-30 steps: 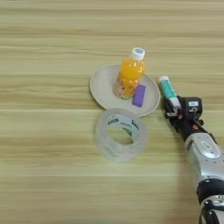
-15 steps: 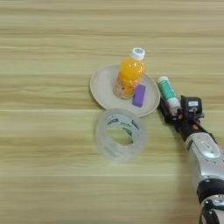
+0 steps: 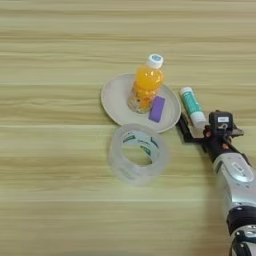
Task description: Move the objects on the table
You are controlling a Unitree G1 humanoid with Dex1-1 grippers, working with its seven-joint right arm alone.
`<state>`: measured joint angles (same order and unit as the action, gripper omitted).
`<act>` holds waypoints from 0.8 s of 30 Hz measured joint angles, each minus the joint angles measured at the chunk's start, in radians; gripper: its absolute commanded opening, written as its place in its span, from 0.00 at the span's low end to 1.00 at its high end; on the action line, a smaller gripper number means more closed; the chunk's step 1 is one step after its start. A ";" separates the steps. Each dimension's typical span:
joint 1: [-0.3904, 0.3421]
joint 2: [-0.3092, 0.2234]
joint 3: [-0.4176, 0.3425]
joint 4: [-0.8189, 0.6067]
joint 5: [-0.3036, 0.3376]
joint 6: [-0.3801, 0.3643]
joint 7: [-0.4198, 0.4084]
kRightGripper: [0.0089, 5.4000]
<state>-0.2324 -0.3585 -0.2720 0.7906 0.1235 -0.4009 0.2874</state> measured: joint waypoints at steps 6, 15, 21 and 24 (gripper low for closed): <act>0.011 -0.004 -0.006 -0.040 0.000 0.006 -0.002 0.99; 0.014 -0.022 -0.017 -0.083 0.000 0.021 -0.018 0.99; 0.014 -0.033 -0.030 -0.086 0.000 0.020 -0.021 0.99; 0.016 -0.033 -0.036 -0.113 0.002 0.020 -0.021 0.99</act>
<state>-0.2160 -0.3911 -0.3082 0.6771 0.1256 -0.3805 0.2663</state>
